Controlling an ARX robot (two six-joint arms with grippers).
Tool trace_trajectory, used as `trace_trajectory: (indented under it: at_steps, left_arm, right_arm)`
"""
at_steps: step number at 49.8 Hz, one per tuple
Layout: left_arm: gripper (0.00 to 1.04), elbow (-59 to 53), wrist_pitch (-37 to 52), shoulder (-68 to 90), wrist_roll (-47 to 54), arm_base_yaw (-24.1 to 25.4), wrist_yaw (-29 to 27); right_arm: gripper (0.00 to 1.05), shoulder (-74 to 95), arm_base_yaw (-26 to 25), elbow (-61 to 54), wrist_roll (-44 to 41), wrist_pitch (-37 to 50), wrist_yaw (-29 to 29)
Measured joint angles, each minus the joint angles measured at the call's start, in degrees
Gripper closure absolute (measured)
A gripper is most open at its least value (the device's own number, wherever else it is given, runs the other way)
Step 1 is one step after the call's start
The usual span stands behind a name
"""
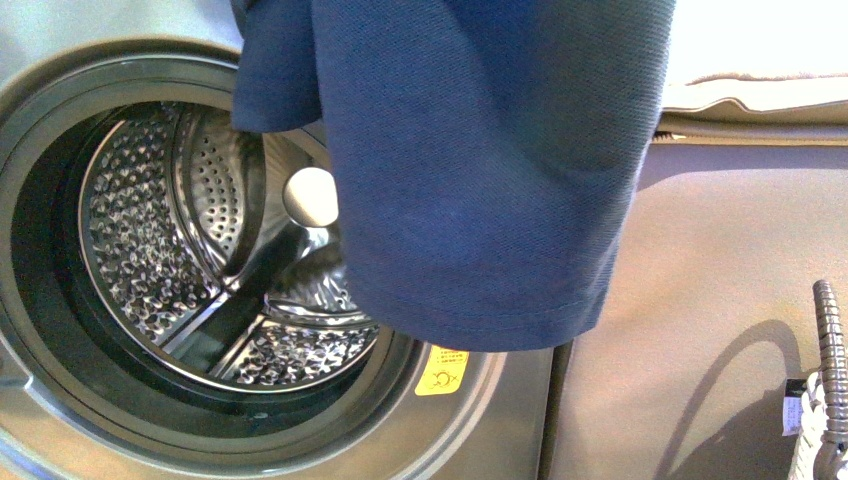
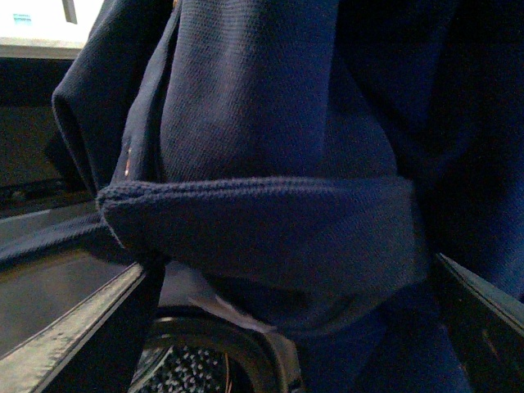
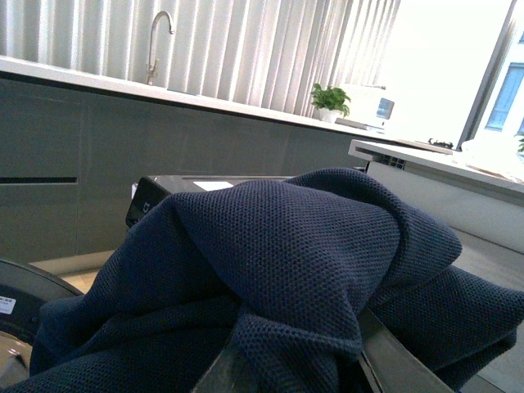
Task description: Put clothes into washing machine
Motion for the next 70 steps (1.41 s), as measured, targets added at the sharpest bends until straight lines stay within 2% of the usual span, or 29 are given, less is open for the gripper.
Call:
trace_trajectory:
  at_steps: [12, 16, 20, 25, 29, 32, 36, 39, 48, 61, 70]
  left_arm:
    - [0.07, 6.2, 3.2, 6.9, 0.2, -0.4, 4.5]
    - [0.07, 7.1, 6.4, 8.2, -1.4, -1.2, 8.8]
    - [0.07, 6.9, 11.9, 8.3, -5.8, -3.3, 15.7]
    - [0.07, 4.4, 17.3, 6.3, -11.8, -8.8, 23.4]
    - [0.07, 3.2, 18.9, 5.5, -13.6, -11.6, 24.1]
    - [0.07, 3.2, 16.0, 5.2, -12.8, -14.1, 21.8]
    - [0.07, 4.9, 7.2, 6.3, -7.7, -17.9, 13.3]
    - [0.07, 6.6, 4.7, 8.1, -4.2, -20.0, 6.9]
    - [0.07, 9.2, -0.1, 11.8, 2.6, -24.6, -7.4]
    - [0.07, 10.8, -1.7, 11.4, 5.7, -29.5, -13.9]
    - [0.07, 13.5, -2.8, 12.0, 4.4, -30.5, -18.8]
  right_arm:
    - [0.93, 0.0, 0.0, 0.0, 0.0, 0.0, 0.0]
    - [0.93, 0.0, 0.0, 0.0, 0.0, 0.0, 0.0]
    - [0.93, 0.0, 0.0, 0.0, 0.0, 0.0, 0.0]
    - [0.93, 0.0, 0.0, 0.0, 0.0, 0.0, 0.0]
    - [0.93, 0.0, 0.0, 0.0, 0.0, 0.0, 0.0]
    - [0.93, 0.0, 0.0, 0.0, 0.0, 0.0, 0.0]
    - [0.93, 0.0, 0.0, 0.0, 0.0, 0.0, 0.0]
    - [0.93, 0.0, 0.0, 0.0, 0.0, 0.0, 0.0]
    - [0.93, 0.0, 0.0, 0.0, 0.0, 0.0, 0.2]
    - [0.93, 0.0, 0.0, 0.0, 0.0, 0.0, 0.2]
    - [0.93, 0.0, 0.0, 0.0, 0.0, 0.1, 0.2]
